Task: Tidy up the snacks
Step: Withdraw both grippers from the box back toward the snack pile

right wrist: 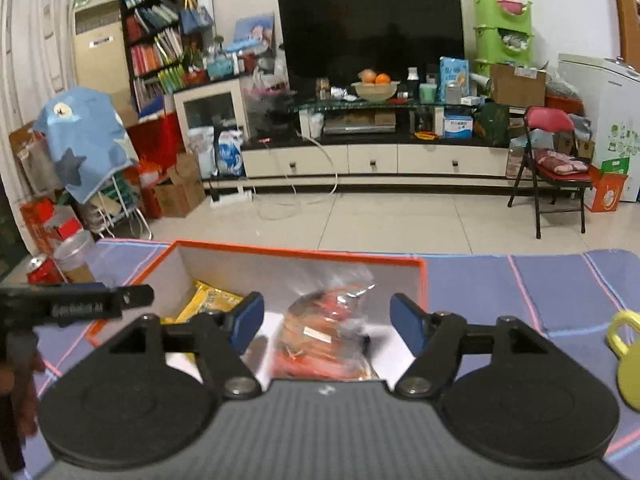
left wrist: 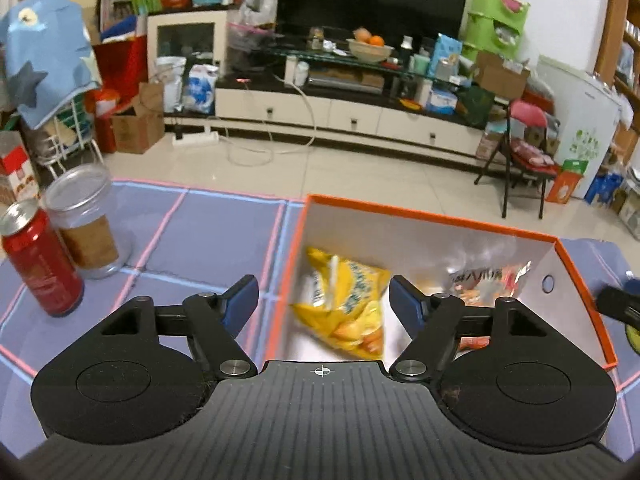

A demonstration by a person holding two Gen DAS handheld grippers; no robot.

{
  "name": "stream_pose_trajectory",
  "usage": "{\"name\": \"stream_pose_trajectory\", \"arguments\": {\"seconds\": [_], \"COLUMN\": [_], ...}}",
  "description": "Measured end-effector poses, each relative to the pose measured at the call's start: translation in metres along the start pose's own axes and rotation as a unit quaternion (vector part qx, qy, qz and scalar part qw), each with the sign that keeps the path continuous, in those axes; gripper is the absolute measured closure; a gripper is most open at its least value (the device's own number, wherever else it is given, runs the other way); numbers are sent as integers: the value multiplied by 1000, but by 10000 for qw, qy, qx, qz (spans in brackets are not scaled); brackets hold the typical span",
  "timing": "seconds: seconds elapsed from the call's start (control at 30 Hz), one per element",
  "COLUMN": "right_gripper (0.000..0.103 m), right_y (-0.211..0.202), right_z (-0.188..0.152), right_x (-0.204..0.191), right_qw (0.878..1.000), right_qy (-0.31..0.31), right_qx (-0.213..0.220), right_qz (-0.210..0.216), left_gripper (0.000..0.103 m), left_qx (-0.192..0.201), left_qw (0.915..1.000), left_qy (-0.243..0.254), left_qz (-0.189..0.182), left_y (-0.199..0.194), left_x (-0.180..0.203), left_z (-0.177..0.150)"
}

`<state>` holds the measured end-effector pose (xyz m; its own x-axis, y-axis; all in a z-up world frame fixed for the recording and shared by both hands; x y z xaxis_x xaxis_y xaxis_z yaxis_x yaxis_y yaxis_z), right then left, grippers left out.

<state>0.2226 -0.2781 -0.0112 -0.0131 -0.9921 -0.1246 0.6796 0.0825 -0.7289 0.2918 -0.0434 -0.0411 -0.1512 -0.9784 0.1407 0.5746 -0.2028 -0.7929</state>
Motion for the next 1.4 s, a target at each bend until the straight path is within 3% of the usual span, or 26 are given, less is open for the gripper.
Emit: {"name": "stream_pose_trajectory", "arguments": {"seconds": [0.1, 0.23, 0.33, 0.43, 0.53, 0.57, 0.63, 0.7, 0.77, 0.87, 1.03, 1.3, 1.4], "right_gripper": [18, 17, 15, 10, 11, 11, 11, 11, 11, 11, 11, 11, 11], "right_y": [-32, -41, -27, 0, 38, 50, 78, 99, 99, 93, 82, 71, 59], "right_z": [-39, -80, -64, -21, 15, 20, 23, 14, 10, 7, 2, -11, -8], "right_x": [12, 8, 1, -23, -35, -35, -38, -36, -34, -33, -29, -30, -32], "right_qw": [9999, 9996, 9996, 9964, 9921, 9918, 9860, 9736, 9732, 9680, 9614, 9598, 9704], "right_qy": [27, -236, -267, -567, -670, -642, -609, -516, -494, -428, -375, -358, -237], "right_qx": [157, 128, 63, -114, -443, -650, -1490, -2182, -2189, -2397, -2670, -2732, -2366], "right_qz": [-44, -45, -107, -617, -963, -889, -443, -427, -503, -612, -553, -538, -418], "left_gripper": [51, 45, 42, 42, 30, 27, 27, 26, 27, 27, 27, 27, 27], "left_qx": [-38, -188, -231, -282, -569, -770, -1316, -1434, -1597, -1697, -1833, -1681, -1395], "left_qw": [9999, 9992, 9996, 9991, 9966, 9945, 9875, 9875, 9863, 9843, 9824, 9850, 9896], "left_qy": [-142, -150, -90, 230, 577, 689, 820, 625, 405, 467, 323, 380, 303], "left_qz": [-75, -318, -115, 220, 179, 154, 268, 210, 91, 134, -136, -115, -171], "left_y": [1, 12, 22, 35, 49, 56, 71, 71, 68, 62, 50, 36, 21], "left_x": [-17, -20, -13, 4, 18, 21, 23, 16, 7, 2, -6, -7, -12], "left_z": [-5, 2, 7, 9, 9, 7, 1, -4, -8, -19, -36, -42, -38]}}
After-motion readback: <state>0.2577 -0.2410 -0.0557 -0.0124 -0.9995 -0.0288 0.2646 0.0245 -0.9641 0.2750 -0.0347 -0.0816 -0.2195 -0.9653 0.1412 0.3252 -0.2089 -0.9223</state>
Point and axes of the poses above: each gripper's, at about its wrist camera, not at the fingertips, and y roughly the way its jaws point, x to its right, z to its top, the point moved 2 cm from there along y, roughly the way its jaws point, and after that the axes turned 15 degrees about -x, right-handed, at the moved point
